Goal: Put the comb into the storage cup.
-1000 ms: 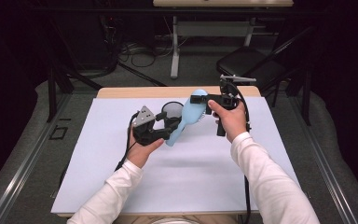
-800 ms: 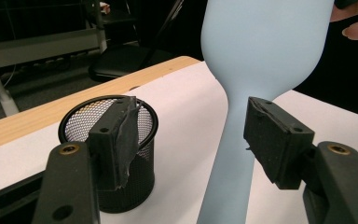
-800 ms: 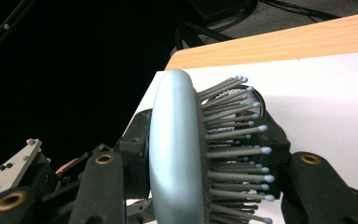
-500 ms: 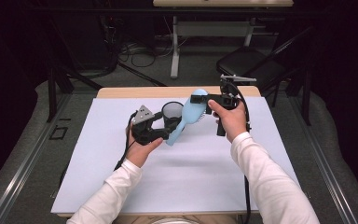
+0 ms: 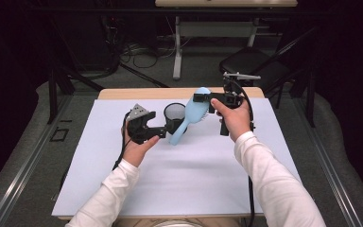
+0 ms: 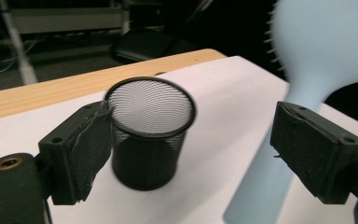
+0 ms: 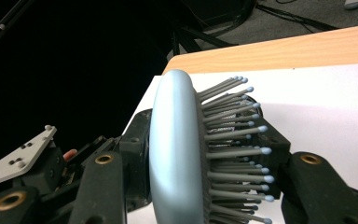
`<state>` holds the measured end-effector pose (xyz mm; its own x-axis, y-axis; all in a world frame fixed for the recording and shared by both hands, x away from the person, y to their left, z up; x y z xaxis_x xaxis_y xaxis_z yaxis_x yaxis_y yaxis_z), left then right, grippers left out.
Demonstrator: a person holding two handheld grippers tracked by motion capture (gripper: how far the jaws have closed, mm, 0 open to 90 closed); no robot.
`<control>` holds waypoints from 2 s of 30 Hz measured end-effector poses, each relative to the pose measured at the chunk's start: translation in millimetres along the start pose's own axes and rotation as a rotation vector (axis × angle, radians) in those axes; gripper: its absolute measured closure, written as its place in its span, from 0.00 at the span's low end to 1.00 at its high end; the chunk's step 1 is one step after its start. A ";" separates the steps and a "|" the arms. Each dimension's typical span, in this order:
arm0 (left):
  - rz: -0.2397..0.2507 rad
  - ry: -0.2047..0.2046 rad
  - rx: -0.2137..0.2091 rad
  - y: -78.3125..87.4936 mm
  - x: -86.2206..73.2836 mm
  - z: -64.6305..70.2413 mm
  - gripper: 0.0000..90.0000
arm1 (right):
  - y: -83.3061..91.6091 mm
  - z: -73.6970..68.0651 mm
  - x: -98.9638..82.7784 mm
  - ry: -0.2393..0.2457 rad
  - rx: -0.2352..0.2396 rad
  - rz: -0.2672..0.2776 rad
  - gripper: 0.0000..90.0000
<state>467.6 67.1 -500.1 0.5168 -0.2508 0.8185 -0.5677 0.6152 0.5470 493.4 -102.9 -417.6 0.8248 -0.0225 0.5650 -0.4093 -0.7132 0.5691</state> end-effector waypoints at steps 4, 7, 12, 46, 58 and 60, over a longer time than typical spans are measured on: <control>-0.007 0.033 -0.003 0.6 -0.7 -5.7 0.15 | 2.0 -1.8 3.5 0.001 -0.005 0.004 0.55; -0.016 0.038 -0.005 1.7 -1.4 -8.2 0.13 | 2.9 -2.5 5.9 0.006 -0.009 0.005 0.55; -0.012 0.043 -0.017 5.7 -0.2 -12.9 0.10 | 2.5 -4.4 9.0 0.011 -0.017 0.005 0.55; -0.043 0.053 0.028 29.4 -1.3 -33.6 0.00 | -2.8 -17.3 31.6 0.051 -0.086 0.022 0.55; -0.034 0.050 0.023 32.2 -0.1 -33.4 0.00 | -5.8 -19.5 43.4 0.063 -0.133 0.037 0.55; -0.033 0.048 0.024 32.8 0.2 -33.3 0.00 | -6.2 -21.1 44.4 0.061 -0.133 0.037 0.55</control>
<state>470.4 112.1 -487.9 0.5657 -0.2339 0.7908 -0.5649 0.5887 0.5782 524.2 -84.7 -383.4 0.7843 -0.0017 0.6204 -0.4907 -0.6135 0.6187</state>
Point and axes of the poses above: each handheld gripper's, and its own axes: y roughly backward along the jaws, x roughly out of its top, z roughly to its right, the point moved 9 cm from there along -y, roughly forward along the jaws, and after that the axes turned 12 degrees about -z, right-handed, at the moved point
